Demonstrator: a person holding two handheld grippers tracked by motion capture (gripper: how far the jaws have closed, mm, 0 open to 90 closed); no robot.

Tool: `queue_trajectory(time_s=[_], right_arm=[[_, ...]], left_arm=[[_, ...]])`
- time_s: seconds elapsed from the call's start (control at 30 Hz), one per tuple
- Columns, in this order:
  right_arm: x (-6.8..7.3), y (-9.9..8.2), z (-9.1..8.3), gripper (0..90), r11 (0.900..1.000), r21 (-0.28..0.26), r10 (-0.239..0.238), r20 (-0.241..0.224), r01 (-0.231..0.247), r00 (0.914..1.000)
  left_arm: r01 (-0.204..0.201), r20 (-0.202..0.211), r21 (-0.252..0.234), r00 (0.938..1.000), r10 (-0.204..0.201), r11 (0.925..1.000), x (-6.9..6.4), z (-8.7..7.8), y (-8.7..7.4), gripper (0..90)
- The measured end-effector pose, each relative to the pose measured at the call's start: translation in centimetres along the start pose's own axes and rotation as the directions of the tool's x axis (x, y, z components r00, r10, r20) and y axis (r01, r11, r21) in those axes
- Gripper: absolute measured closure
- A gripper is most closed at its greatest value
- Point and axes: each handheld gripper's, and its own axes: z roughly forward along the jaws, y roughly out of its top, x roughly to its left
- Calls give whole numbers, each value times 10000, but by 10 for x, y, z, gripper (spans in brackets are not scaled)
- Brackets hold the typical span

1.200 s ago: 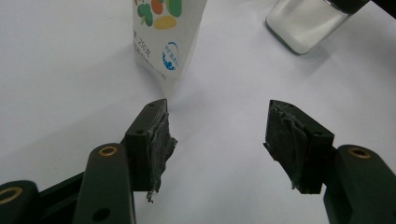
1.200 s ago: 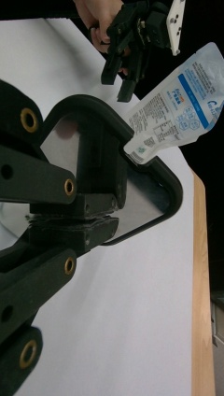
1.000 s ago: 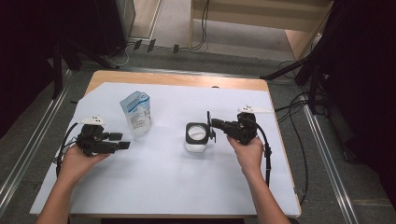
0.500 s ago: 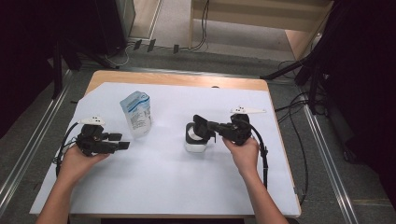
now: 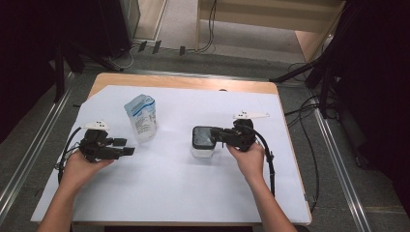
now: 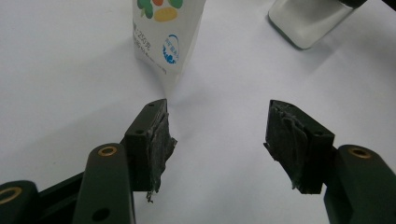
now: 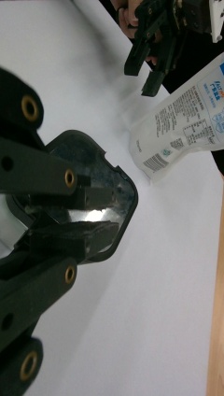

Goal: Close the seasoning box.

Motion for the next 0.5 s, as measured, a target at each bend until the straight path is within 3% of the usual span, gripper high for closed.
queue_trajectory(time_s=[0.2,0.4,0.5], right_arm=[[-7,-1,-13,695,9994,-245,-247,487,259,9985],[-19,-6,-24,601,9984,-566,35,823,11,9966],[-24,-9,-30,600,9979,-645,141,1064,-73,9942]], left_arm=[[-35,1,-59,10000,35,10000,0,-1,0,402],[-47,-99,-55,9999,46,10000,0,-1,0,395],[-48,-118,-2,9999,48,10000,0,0,0,395]])
